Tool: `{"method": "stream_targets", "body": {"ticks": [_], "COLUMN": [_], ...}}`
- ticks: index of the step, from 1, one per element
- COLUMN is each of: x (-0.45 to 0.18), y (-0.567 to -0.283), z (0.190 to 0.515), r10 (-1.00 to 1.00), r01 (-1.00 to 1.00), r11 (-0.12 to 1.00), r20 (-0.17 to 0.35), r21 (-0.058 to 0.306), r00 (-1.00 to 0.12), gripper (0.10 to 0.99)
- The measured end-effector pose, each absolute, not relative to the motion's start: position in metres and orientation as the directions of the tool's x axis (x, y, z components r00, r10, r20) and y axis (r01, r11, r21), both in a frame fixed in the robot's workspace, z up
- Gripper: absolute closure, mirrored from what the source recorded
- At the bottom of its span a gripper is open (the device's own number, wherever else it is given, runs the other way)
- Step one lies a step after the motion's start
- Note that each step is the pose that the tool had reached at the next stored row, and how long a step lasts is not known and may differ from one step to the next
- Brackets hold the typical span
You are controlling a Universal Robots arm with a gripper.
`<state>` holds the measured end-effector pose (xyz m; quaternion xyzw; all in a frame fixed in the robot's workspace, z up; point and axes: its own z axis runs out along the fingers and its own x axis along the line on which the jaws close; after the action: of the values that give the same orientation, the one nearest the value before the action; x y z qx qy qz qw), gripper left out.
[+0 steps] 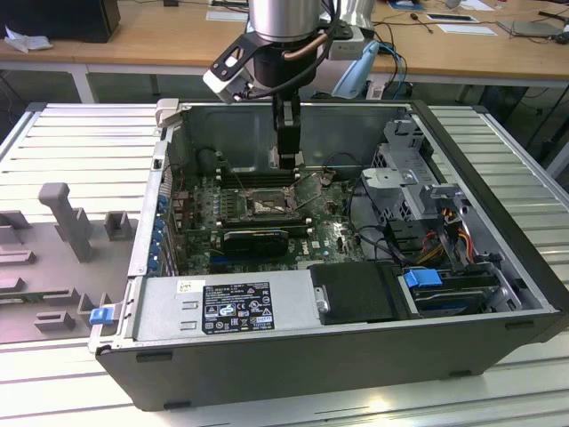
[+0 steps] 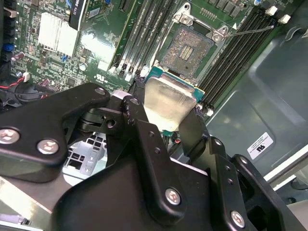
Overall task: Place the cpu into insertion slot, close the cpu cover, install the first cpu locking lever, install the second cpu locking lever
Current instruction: 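Place the cpu into insertion slot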
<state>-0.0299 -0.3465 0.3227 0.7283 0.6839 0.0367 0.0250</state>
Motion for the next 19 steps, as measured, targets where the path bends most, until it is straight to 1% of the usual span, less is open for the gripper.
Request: {"method": "stream_targets", "body": {"ticks": [19], "x": [-0.031], "y": [-0.347], "z": [0.308], "r10": [0.998], "r01": [0.994], "r11": [-0.063], "r20": [0.019], "r21": [0.087], "r00": [0.062], "gripper": [0.561]}}
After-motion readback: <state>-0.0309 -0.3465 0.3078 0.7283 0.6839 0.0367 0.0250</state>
